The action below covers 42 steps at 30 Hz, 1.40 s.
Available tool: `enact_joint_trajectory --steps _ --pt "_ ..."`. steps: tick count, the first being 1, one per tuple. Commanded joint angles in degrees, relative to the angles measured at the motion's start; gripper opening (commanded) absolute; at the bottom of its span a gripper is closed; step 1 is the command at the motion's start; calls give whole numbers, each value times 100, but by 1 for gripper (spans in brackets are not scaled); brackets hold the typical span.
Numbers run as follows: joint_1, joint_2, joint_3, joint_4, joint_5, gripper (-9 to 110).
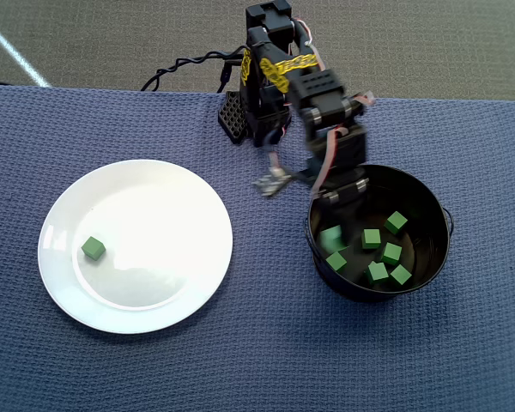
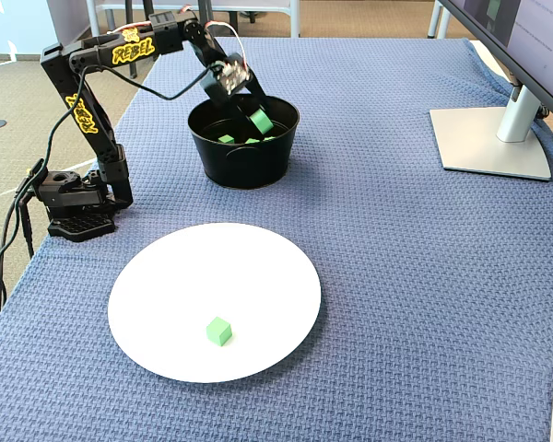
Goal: Pick up the green cubes from the white plate and place them in the black recipient
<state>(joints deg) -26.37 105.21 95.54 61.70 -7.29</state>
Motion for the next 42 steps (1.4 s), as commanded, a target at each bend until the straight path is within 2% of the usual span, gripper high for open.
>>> enact_joint_trajectory --steps 1,6,7,9,14,17,21,25,28,31,33,35,39,40,42 --pt "-580 352 -431 202 70 0" --pt "-993 229 -44 132 -18 3" --pt "-993 158 -44 141 -79 8" --pt "-914 79 -44 149 -79 30" --pt "-527 141 -193 211 -79 42" --pt "-26 105 -510 483 -439 39" --pt "1389 -220 -958 677 -1354 20" --pt "2874 -747 -1081 642 -3006 8" --pt "3753 -773 -527 -149 -4078 7" --pt "4368 -747 123 -642 -5370 0" --pt "4632 -712 791 -1740 -5985 0" --pt "4834 -765 1134 -2426 -6240 11" --pt "5098 -738 1046 -1846 -6557 14" --pt "5186 -747 1143 -1811 -6882 17" --pt "5405 -782 1503 -2136 -7603 15"
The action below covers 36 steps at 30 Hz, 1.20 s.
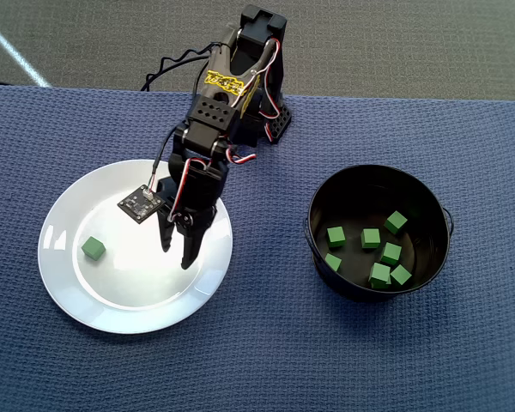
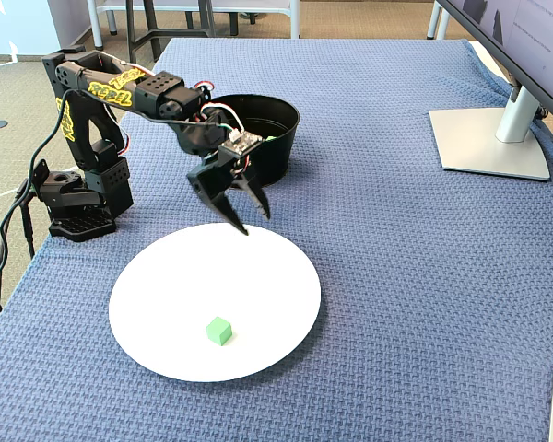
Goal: Pick up the green cubes from the white plate and place them in the black recipient
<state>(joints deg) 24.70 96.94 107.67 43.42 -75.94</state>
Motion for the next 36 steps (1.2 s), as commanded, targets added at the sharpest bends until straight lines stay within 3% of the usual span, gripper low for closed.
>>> enact_joint_trajectory --steps 1,3,13,36 --pt "422 0 519 -694 -1002 13" --pt "633 -123 861 -1389 -1415 13" --pt "1564 -589 782 -1134 -3322 18" --pt "2760 -2347 -1151 -1547 -3973 22"
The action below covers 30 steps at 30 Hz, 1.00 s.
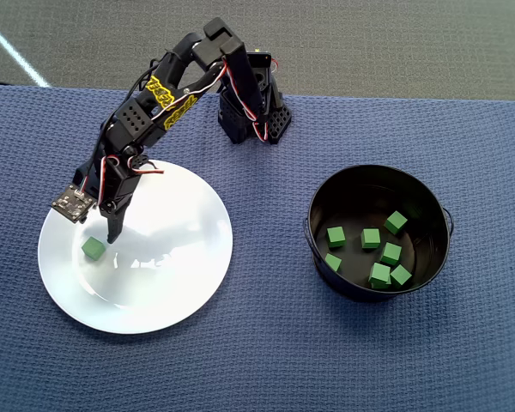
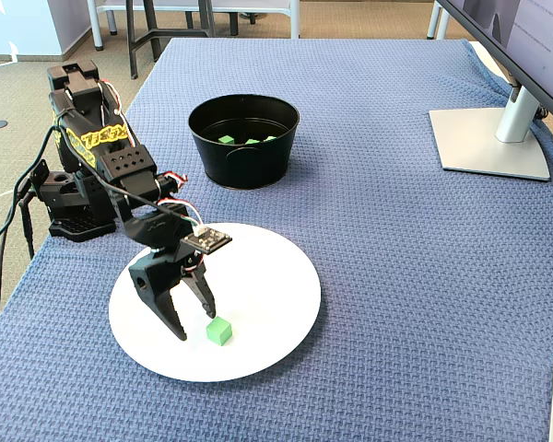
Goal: Pick up the green cubes from the white plate and place them in the black recipient
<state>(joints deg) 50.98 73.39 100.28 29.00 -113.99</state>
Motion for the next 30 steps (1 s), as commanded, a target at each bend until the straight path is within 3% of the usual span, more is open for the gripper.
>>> enact_joint_trajectory --steps 1,7,14,30 --pt "141 -35 -413 -176 -185 23" --pt "44 -185 -308 -686 -132 26" --pt "-255 44 -299 -202 158 26" --pt "-343 114 -158 -686 369 26"
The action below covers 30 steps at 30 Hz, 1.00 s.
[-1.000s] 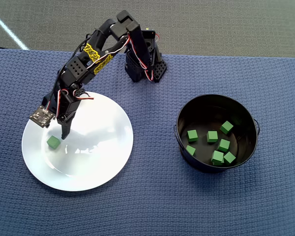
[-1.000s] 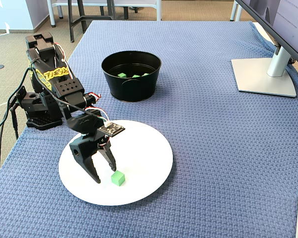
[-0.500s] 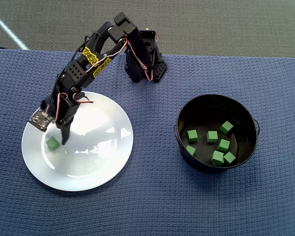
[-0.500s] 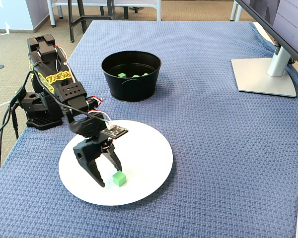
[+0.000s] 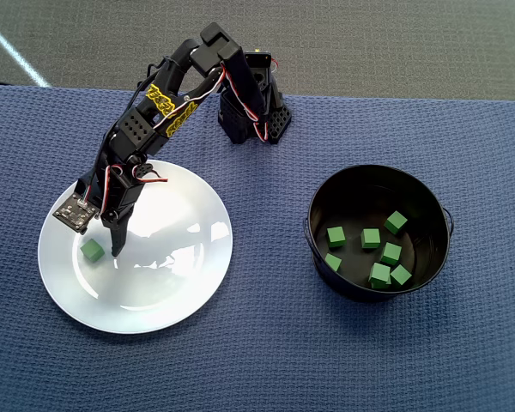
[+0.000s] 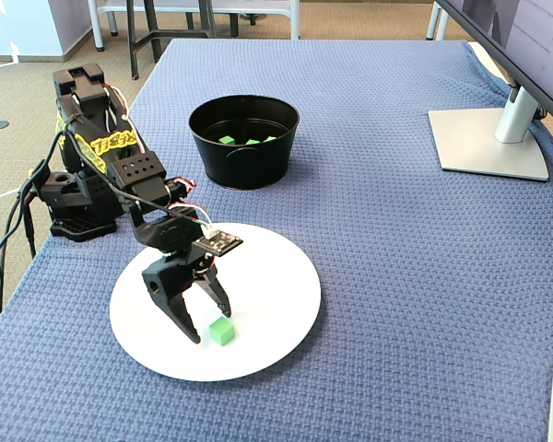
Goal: Pick up the green cubes from the white plate and place them in the black recipient
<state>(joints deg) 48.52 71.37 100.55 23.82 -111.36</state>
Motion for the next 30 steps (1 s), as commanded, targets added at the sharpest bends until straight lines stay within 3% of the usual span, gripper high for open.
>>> enact_joint_trajectory --steps 1,30 --pt "-114 299 -211 -149 132 26" --pt "-123 -404 -809 -439 439 18"
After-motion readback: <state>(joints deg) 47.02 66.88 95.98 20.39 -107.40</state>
